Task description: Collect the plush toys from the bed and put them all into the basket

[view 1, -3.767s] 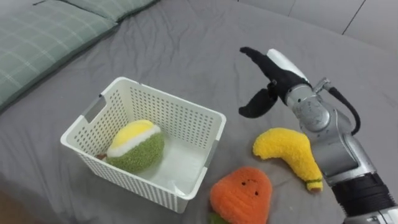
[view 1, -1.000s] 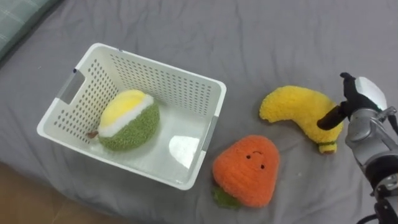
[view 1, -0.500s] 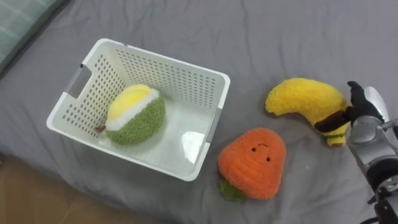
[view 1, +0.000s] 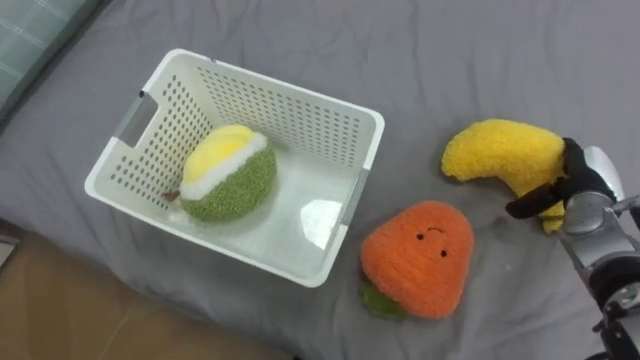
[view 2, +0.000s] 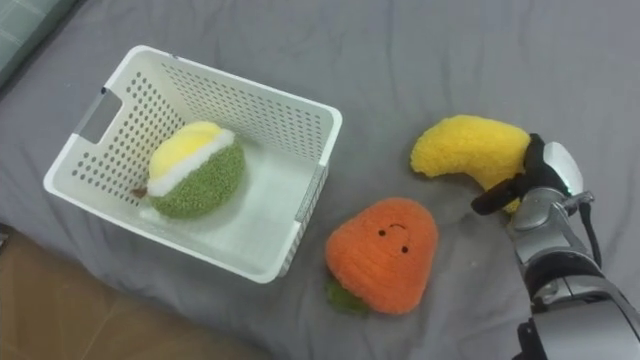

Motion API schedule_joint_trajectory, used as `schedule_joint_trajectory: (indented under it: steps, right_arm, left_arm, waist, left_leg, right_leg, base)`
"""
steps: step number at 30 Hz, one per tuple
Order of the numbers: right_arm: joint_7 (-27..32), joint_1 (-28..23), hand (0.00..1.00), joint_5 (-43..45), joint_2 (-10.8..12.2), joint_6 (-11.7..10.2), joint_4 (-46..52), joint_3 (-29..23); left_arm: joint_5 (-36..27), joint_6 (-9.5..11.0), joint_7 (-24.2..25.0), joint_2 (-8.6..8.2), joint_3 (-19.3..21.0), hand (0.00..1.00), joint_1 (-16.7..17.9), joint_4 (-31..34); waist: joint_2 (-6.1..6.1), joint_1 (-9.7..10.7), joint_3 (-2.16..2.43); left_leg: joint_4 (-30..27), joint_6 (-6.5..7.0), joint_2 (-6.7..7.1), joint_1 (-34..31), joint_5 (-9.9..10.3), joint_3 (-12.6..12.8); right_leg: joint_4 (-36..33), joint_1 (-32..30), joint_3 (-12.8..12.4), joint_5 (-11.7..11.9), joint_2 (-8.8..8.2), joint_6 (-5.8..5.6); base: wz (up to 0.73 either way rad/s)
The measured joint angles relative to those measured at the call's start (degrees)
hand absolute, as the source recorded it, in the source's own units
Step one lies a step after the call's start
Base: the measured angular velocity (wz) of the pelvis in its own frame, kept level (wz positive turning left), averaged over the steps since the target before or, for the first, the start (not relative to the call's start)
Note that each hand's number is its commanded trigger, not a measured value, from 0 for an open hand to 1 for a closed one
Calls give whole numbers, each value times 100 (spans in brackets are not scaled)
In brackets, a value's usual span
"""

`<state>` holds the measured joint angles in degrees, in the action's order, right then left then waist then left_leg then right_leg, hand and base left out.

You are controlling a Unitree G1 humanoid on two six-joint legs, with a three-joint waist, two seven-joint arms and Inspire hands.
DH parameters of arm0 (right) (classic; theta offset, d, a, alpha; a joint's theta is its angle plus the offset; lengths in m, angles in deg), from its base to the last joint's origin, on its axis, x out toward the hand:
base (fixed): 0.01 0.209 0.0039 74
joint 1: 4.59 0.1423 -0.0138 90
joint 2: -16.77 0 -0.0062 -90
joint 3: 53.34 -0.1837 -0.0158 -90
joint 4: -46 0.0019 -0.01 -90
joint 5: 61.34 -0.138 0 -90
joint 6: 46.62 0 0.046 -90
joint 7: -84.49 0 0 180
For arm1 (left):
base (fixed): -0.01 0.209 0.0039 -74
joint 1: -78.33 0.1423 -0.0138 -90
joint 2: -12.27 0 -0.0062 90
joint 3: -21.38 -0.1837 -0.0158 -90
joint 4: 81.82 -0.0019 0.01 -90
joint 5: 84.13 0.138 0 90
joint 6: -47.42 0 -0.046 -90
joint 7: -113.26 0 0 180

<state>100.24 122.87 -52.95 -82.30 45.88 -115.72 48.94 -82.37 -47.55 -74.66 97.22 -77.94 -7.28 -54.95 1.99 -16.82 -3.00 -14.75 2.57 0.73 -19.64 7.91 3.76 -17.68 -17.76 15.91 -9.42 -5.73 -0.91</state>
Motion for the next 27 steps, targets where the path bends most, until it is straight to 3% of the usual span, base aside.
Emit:
schedule_joint_trajectory:
  steps: [6, 13, 27]
  right_arm:
    - [254, 15, 100, 321, -58, 1, 2, -19]
    - [288, 101, 100, 470, -195, 1, 7, -12]
    - [501, 101, 100, 594, -198, 2, -1, -7]
  left_arm:
    - [0, -5, 26, -2, -1, 0, 17, -1]
    - [-6, 13, 28, -1, -3, 0, 17, 27]
    - [-469, 13, 342, 20, 4, 0, 67, 2]
  waist:
    - [-5, -4, -3]
    - [-86, -7, -45]
    - [-158, -68, -22]
  left_leg:
    - [-12, 1, -1, -78, 0, -2]
    - [-4, 1, 1, -101, 0, -16]
    - [-91, 0, 10, -192, -10, -100]
  right_leg:
    - [-8, -66, 11, -1, -4, 2]
    - [-11, -85, 43, -8, -12, 2]
    - [-20, -100, 170, -10, -22, 5]
  base:
    - [0]
    - [0]
    - [3]
